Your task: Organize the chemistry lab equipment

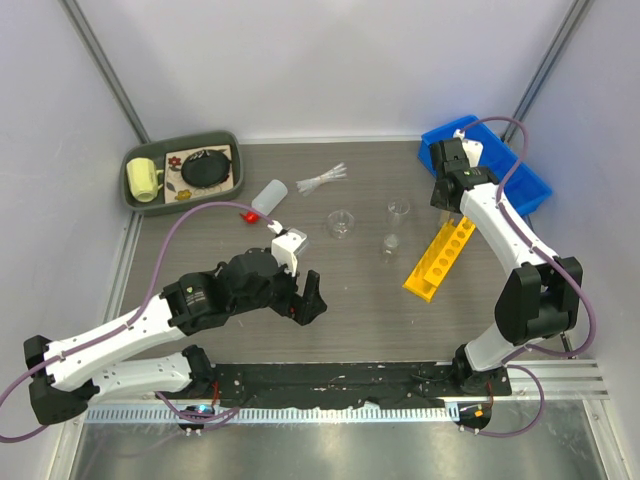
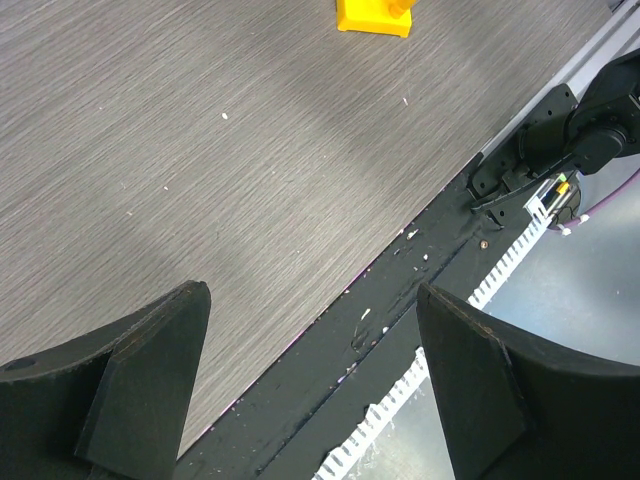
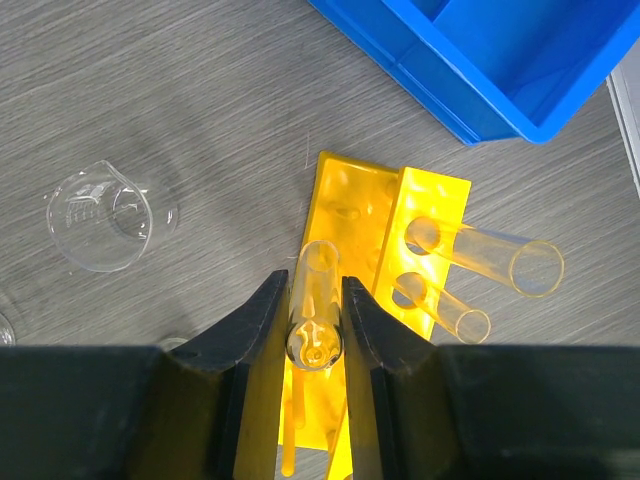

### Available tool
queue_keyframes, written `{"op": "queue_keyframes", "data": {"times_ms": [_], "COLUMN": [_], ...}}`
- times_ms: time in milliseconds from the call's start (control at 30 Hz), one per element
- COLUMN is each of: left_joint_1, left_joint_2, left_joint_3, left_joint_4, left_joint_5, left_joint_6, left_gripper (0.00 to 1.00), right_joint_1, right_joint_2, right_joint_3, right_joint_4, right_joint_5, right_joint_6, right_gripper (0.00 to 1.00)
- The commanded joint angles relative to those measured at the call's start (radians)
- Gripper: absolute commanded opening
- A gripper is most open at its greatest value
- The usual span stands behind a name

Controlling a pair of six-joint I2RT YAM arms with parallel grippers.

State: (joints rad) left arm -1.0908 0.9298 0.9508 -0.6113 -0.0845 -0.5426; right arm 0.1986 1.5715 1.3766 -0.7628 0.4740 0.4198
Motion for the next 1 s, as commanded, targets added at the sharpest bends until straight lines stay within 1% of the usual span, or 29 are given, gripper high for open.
{"op": "queue_keyframes", "data": {"times_ms": [0, 967], "left_joint_1": [0.003, 0.003], "left_joint_2": [-0.008, -0.011], "left_joint_3": [-0.004, -0.004], "left_joint_4": [0.013, 0.013], "left_joint_5": [0.009, 0.009], "left_joint_6": [0.004, 0.004], "left_gripper": [0.89, 0.89], "right_joint_1": [-0.008, -0.007], "right_joint_2": [-0.024, -0.07], "right_joint_3": [0.033, 0.012], "right_joint_4": [0.023, 0.0], "right_joint_5": [0.048, 0.018], "right_joint_6": [-0.01, 0.002], "right_gripper": [0.02, 0.01]}}
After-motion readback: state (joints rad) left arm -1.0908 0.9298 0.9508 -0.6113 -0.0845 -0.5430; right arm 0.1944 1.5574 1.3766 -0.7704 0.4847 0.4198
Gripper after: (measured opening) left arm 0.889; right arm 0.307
